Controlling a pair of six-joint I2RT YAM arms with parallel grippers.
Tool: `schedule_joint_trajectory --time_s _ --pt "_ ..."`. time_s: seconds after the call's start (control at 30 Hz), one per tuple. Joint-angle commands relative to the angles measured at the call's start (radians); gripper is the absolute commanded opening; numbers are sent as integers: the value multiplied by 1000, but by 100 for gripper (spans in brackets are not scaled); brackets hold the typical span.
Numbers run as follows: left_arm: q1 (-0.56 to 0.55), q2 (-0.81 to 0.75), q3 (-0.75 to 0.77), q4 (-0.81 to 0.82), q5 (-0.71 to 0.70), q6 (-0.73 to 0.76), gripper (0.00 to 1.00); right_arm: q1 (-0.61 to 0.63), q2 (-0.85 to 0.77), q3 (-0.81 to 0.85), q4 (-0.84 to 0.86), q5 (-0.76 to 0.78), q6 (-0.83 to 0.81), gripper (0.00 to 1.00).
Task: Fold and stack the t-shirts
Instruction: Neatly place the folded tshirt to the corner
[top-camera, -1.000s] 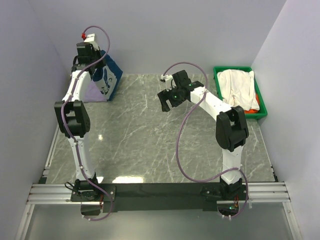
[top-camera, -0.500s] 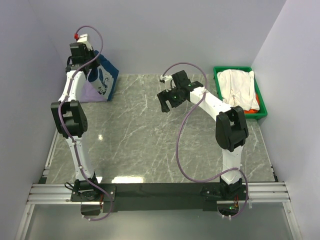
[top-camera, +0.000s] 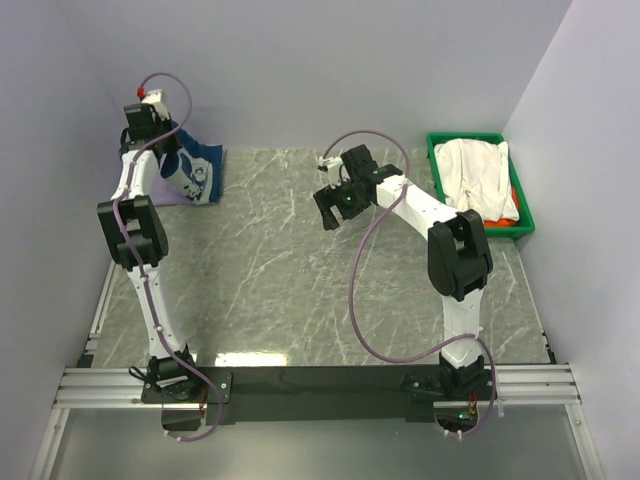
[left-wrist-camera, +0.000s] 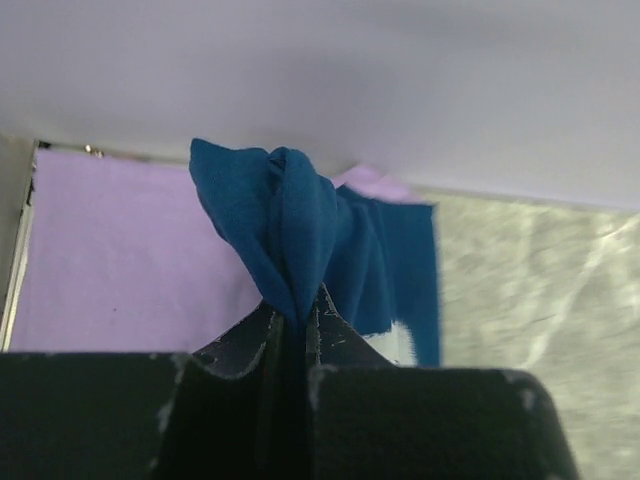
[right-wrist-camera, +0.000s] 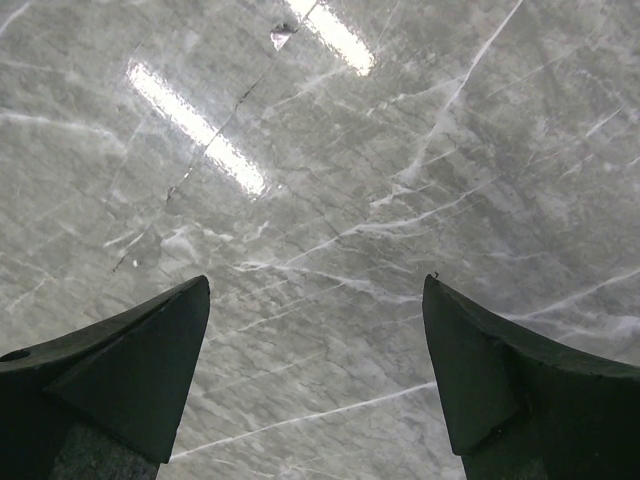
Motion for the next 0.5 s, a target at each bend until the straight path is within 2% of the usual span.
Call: schedule_joint_trajectory --time_s 0.0,0.23,0.47 --pt "2 22 39 65 23 93 4 6 0 37 -10 9 -21 93" --pt "28 71 91 83 20 182 6 4 -11 20 -13 9 -26 93" --pt "41 76 73 120 -29 262 9 6 -24 -2 -8 8 -26 94"
